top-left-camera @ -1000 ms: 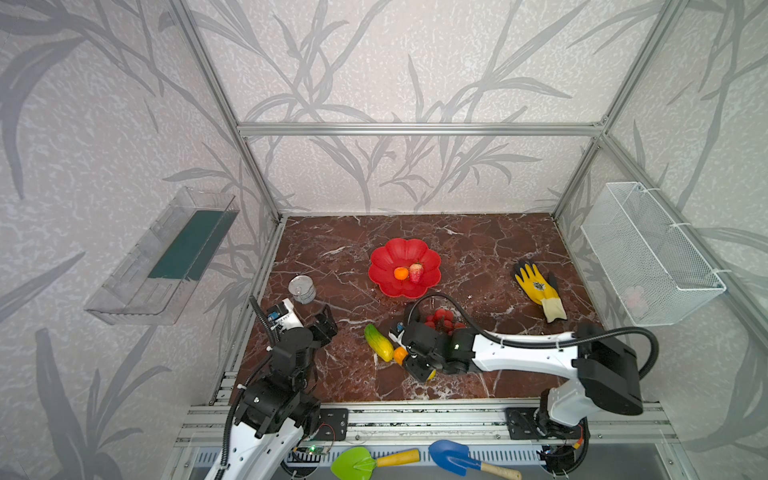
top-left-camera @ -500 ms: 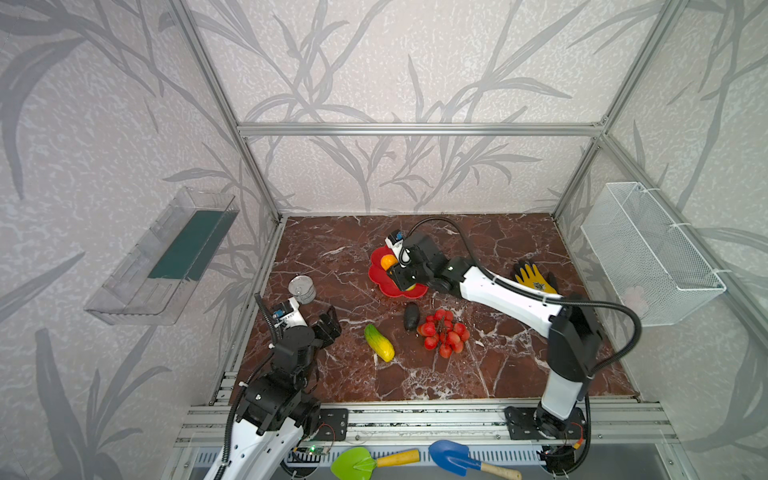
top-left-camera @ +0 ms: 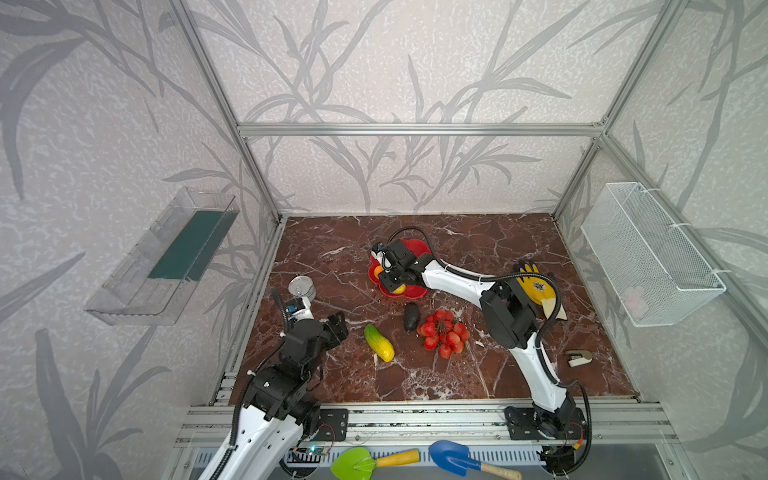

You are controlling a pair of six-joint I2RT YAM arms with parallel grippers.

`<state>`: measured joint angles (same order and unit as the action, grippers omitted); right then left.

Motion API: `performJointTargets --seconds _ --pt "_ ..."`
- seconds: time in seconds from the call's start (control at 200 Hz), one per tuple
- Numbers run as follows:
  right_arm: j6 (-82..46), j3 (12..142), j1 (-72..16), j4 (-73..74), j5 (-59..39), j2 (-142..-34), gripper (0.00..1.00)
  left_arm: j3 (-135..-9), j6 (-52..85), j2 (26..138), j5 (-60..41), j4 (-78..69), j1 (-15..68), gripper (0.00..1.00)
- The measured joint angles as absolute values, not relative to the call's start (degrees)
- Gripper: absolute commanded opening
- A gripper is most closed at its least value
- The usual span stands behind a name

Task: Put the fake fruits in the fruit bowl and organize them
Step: 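Grasp the yellow squash with the right gripper and drop it into the bowl, then grasp the green-yellow cucumber with the left gripper and place it in the bowl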

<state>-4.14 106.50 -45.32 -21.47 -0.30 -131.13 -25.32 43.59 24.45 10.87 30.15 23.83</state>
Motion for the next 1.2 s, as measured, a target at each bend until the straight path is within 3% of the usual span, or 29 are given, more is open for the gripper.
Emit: performJointTargets --seconds 0.16,0.355,0.53,0.73,0.83,0.92,0.975,1.2 --pt "-4.7 104.2 -44.6 -20.1 -0.3 -128.0 0.8 -25.0 44.3 30.3 7.5 25.5 23.8 0.8" --pt "-9.1 84.3 -41.9 -13.5 -0.3 -107.2 0.98 -23.3 46.0 39.7 3.1 18.3 24.4 0.79" --pt "-12.9 68.0 -39.4 -7.7 1.3 -85.5 0.99 -21.9 47.2 50.5 0.6 11.2 27.0 0.79" --pt "-15.5 54.9 -38.0 -8.7 2.7 -73.3 0.99 -23.1 47.8 63.1 -0.6 4.6 32.4 0.78" --pt "-16.0 51.5 -36.6 -11.3 3.2 -70.0 0.99 -24.4 48.8 69.5 -1.0 2.0 35.4 0.66" --pt "-16.0 50.6 -35.5 -12.8 3.6 -67.8 0.99 -25.3 49.6 73.4 -1.0 0.1 37.5 0.44" --pt "-16.0 50.6 -35.0 -13.2 4.0 -66.7 0.99 -25.9 50.4 74.8 -1.3 -1.0 38.2 0.35" --pt "-16.2 50.5 -33.8 -13.3 4.0 -65.4 0.99 -29.9 49.3 74.6 -0.7 0.1 38.7 0.29"
